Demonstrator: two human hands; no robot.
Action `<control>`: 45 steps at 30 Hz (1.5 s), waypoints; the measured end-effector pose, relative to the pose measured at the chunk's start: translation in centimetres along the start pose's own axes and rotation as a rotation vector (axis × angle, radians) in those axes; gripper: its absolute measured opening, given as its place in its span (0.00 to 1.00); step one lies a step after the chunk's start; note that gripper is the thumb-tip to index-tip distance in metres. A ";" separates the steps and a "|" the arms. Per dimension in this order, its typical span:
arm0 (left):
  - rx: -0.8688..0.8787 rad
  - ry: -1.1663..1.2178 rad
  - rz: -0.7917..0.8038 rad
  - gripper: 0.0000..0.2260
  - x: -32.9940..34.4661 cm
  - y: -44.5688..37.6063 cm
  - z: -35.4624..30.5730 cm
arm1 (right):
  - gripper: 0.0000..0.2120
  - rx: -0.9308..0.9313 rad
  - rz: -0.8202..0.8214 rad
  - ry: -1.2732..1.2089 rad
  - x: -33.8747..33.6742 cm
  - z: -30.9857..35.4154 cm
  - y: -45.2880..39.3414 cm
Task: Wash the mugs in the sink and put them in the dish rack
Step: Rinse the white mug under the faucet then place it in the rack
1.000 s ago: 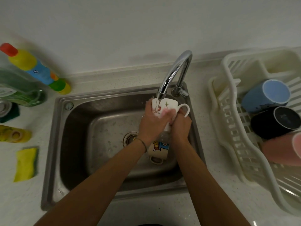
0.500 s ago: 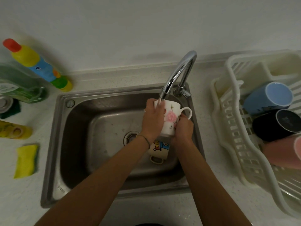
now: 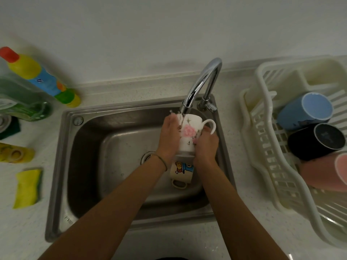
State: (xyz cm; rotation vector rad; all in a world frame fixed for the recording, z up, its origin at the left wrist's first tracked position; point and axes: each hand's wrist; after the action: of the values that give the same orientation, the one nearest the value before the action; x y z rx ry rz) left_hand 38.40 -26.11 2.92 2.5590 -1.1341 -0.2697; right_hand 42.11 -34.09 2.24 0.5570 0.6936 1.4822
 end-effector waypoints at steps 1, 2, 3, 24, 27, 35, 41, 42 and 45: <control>-0.013 0.034 0.006 0.14 -0.2 0.2 0.1 | 0.18 -0.052 -0.004 0.032 0.1 0.2 0.0; -0.020 0.067 0.012 0.16 -0.4 0.6 0.2 | 0.19 -0.103 0.008 0.080 0.3 0.4 0.0; -0.024 0.102 0.011 0.21 -0.6 0.8 0.5 | 0.19 -0.143 0.033 0.137 0.4 0.6 -0.2; 0.028 0.216 -0.136 0.19 -1.6 0.6 0.5 | 0.10 -0.275 0.172 0.149 1.6 0.1 1.9; -0.004 0.166 -0.013 0.26 -2.3 0.4 0.9 | 0.13 -0.158 0.220 0.173 0.6 1.5 1.1; 0.091 -0.006 -0.118 0.17 -0.6 0.3 -0.7 | 0.17 0.012 0.177 0.023 0.4 1.6 0.5; 0.069 -0.068 0.012 0.20 -0.4 0.4 -1.4 | 0.17 0.130 0.161 -0.128 -0.2 1.4 0.1; 0.104 -0.080 0.028 0.17 -0.4 0.6 -1.1 | 0.17 0.158 0.164 -0.146 -0.3 1.5 -0.1; 0.150 -0.037 0.036 0.20 -0.3 0.7 -0.5 | 0.19 0.219 0.234 -0.175 -0.7 1.8 -0.4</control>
State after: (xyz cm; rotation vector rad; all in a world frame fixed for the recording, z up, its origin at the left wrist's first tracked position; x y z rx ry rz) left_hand 37.94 -26.22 3.64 2.6697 -1.2569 -0.2324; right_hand 43.67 -34.68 3.27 0.9516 0.6736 1.5594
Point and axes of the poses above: each hand's wrist, its own y-axis away from the middle knuckle, its own x-axis out of the palm, z = x × y, and after that the axes turned 8 degrees about x, right-handed
